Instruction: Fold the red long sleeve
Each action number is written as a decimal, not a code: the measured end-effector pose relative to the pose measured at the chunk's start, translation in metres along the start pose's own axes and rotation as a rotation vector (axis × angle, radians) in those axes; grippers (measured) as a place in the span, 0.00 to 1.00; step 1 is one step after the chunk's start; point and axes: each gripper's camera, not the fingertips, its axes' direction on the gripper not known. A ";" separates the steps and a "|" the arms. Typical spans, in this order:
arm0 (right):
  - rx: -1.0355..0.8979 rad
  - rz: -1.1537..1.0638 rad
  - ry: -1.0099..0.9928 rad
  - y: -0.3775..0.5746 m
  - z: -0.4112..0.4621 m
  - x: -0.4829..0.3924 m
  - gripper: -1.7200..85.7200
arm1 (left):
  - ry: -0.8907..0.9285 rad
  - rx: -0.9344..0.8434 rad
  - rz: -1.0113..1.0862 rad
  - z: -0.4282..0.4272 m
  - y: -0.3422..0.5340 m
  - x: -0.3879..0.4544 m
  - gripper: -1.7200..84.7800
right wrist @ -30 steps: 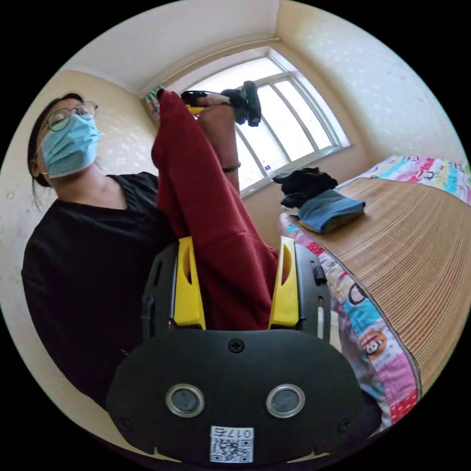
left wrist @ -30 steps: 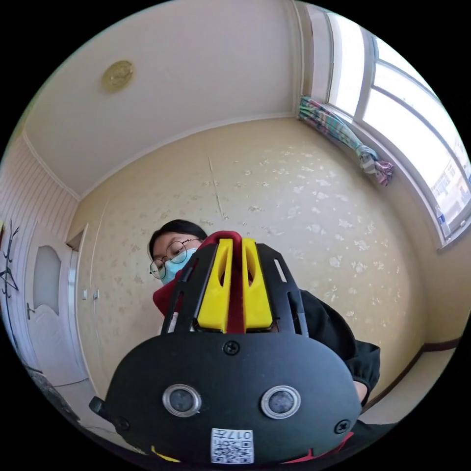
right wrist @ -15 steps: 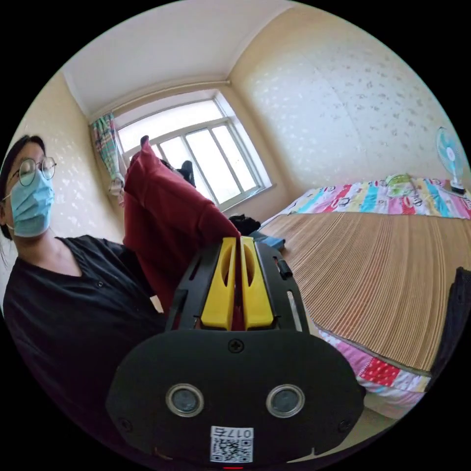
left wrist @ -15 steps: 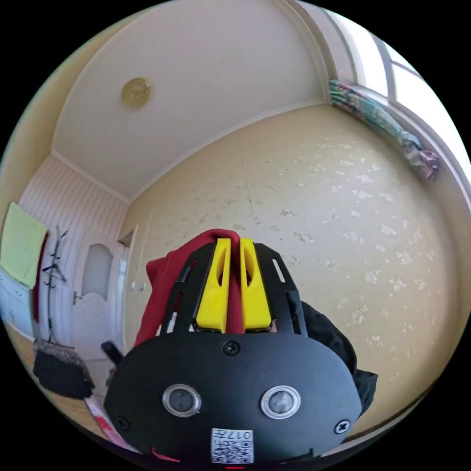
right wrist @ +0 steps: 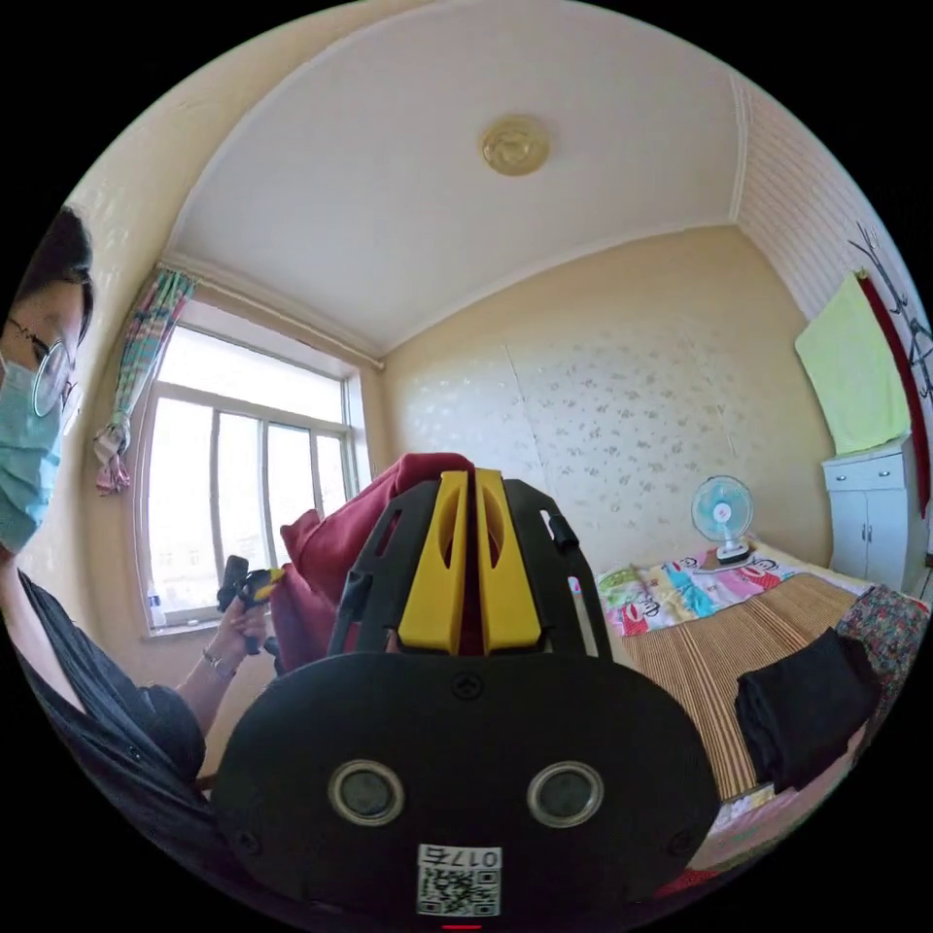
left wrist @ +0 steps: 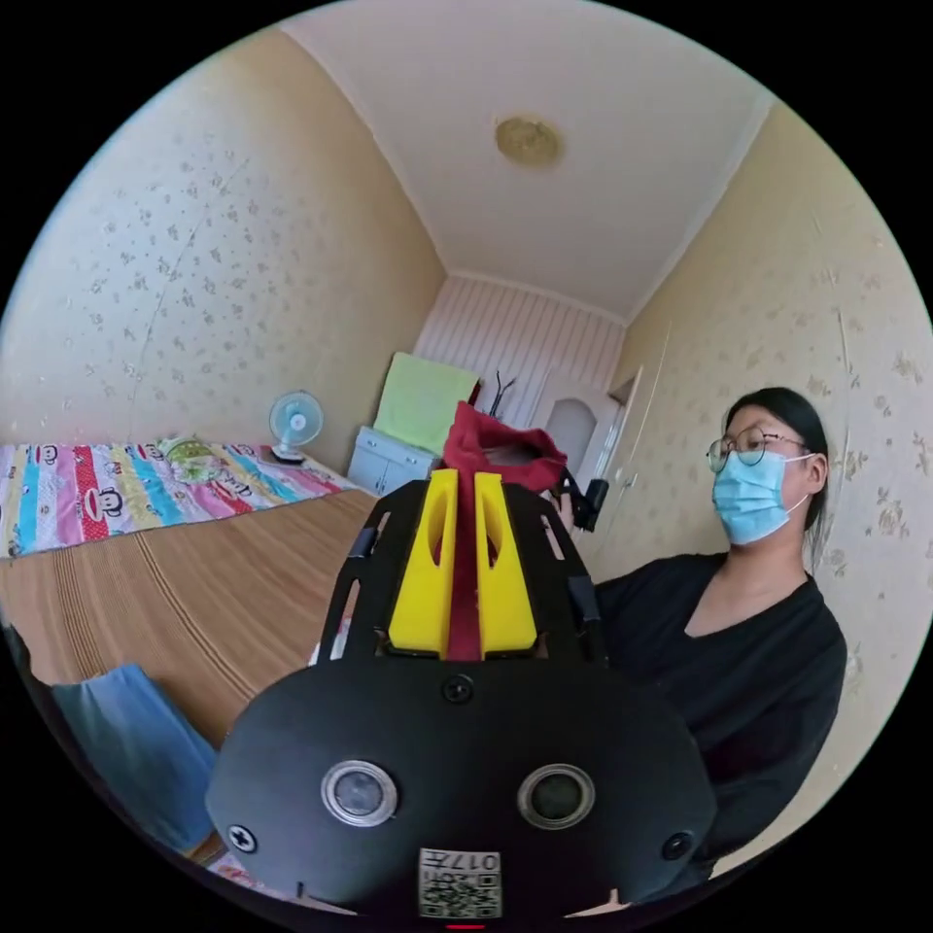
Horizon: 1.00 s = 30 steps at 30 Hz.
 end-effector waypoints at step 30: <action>-0.308 -0.371 0.421 0.057 0.373 0.226 0.04 | -0.688 0.185 -0.070 0.186 -0.183 -0.188 0.08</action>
